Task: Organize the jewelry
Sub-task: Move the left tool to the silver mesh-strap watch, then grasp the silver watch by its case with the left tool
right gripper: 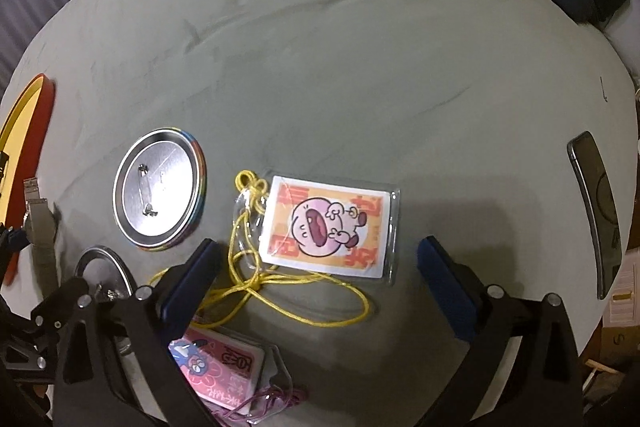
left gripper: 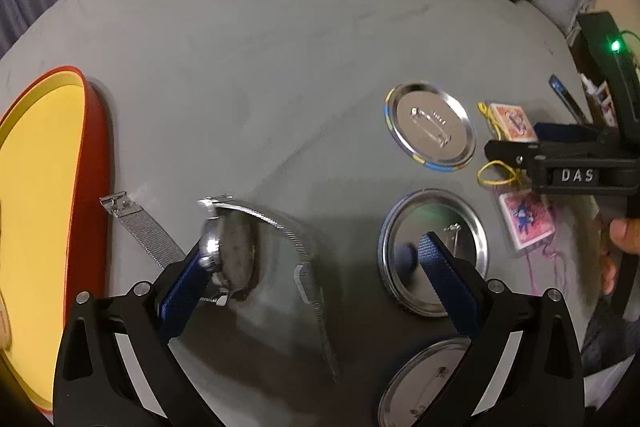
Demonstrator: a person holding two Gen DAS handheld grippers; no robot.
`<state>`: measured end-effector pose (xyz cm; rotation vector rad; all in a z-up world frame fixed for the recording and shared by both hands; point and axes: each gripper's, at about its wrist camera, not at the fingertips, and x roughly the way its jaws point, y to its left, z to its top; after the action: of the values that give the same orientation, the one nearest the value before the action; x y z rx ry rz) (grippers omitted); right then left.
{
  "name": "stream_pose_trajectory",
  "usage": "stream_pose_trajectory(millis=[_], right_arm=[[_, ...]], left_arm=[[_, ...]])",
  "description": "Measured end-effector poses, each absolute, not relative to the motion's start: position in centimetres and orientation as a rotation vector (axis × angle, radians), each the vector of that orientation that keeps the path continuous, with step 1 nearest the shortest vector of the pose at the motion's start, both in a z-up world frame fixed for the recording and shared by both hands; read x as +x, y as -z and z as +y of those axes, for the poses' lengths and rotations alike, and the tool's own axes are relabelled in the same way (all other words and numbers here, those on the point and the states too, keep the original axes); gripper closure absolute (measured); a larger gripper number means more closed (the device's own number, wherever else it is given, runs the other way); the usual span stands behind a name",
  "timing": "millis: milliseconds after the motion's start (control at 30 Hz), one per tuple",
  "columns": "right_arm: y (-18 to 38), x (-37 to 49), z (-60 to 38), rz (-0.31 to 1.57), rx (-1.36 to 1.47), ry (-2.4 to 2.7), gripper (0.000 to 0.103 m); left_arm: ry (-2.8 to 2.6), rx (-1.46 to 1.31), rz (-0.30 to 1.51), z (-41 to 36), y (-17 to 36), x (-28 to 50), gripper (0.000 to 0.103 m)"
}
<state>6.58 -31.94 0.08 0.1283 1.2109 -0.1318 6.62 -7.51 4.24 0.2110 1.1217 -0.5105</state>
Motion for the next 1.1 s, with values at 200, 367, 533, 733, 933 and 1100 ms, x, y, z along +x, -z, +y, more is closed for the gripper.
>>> stream_pose_trajectory(millis=[200, 367, 533, 733, 933, 1100], right_arm=[[0.4, 6.0, -32.4, 1.199, 0.127, 0.127, 0.007], [0.6, 5.1, -32.7, 1.198, 0.122, 0.121, 0.007], [0.7, 4.6, -32.5, 1.202, 0.119, 0.115, 0.007], [0.8, 5.8, -32.5, 1.206, 0.124, 0.111, 0.007], [0.9, 6.3, -33.4, 1.206, 0.126, 0.107, 0.007], [0.5, 6.4, -33.0, 1.207, 0.127, 0.108, 0.007]], left_arm=[[0.519, 0.223, 1.109, -7.7, -3.9, 6.6, 0.006], [0.523, 0.212, 1.105, -7.4, -3.7, 6.6, 0.006], [0.507, 0.195, 1.107, -6.8, -3.8, 6.3, 0.014], [0.494, 0.175, 1.106, -5.3, -4.4, 6.4, 0.036], [0.498, 0.153, 1.109, -3.8, -4.7, 6.5, 0.048], [0.509, 0.125, 1.113, -3.1, -4.8, 6.7, 0.053]])
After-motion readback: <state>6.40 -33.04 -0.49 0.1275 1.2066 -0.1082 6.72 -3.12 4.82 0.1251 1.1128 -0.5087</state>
